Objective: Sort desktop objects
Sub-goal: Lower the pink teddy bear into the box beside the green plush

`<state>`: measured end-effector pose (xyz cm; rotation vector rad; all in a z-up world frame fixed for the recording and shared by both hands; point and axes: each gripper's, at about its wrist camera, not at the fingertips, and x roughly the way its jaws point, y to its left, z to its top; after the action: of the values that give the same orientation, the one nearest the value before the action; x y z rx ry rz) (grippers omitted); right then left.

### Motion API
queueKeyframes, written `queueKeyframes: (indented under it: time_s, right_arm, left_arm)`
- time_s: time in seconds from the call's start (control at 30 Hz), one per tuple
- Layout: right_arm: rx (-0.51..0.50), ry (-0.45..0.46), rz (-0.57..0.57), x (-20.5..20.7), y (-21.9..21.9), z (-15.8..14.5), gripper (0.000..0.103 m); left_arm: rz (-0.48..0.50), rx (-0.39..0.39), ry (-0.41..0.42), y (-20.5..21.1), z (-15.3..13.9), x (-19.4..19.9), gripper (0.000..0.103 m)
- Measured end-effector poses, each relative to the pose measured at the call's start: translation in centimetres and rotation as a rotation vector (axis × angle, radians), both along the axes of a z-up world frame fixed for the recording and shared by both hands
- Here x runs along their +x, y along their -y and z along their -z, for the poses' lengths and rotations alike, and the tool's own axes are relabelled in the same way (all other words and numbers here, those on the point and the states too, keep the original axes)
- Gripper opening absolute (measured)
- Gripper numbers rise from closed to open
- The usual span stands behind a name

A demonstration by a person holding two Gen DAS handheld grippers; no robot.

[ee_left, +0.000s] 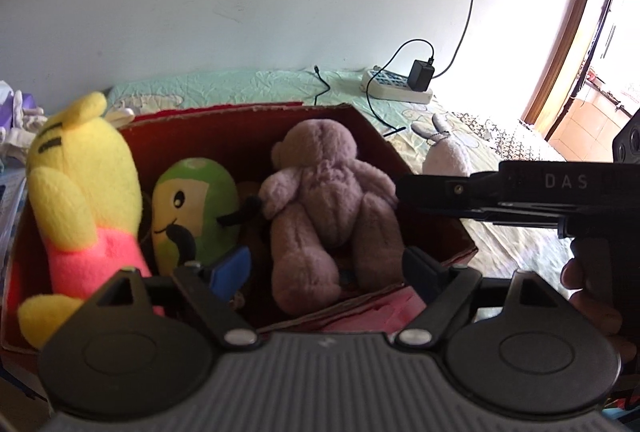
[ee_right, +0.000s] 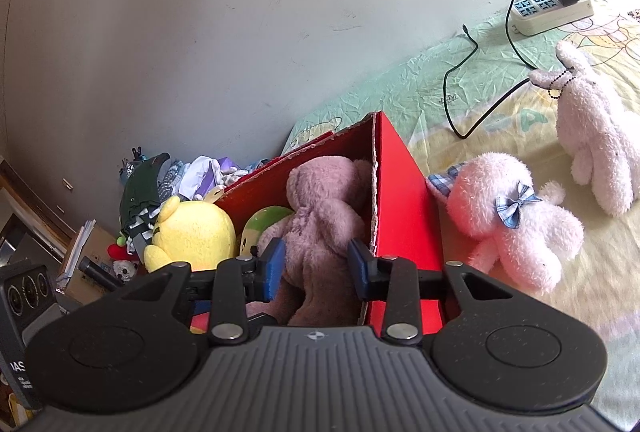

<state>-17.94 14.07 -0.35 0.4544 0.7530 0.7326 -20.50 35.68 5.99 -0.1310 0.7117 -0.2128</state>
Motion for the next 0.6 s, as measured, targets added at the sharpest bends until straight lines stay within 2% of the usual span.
queueKeyframes:
  time_s: [0.1, 0.27, 0.4, 0.6]
  right_arm:
    - [0.037, -0.022, -0.028, -0.2, 0.9, -0.3, 0.041]
    - [0.105, -0.032, 0.015, -0.6, 4.0, -0.5, 0.042]
    - [0.068, -0.050, 0.075, -0.4, 6.8, -0.1, 0.042]
    - [0.040, -0.117, 0.154, 0.5, 11.8, 1.1, 0.042]
  left_arm:
    - [-0.018, 0.023, 0.032, 0.4, -1.0, -1.1, 0.084]
    - [-0.017, 0.053, 0.073, 2.1, -2.6, -1.9, 0.081]
    - [0.047, 0.003, 0.091, 4.8, -3.8, -1.3, 0.077]
    - [0.177, -0.014, 0.092, 11.9, -3.7, 1.2, 0.075]
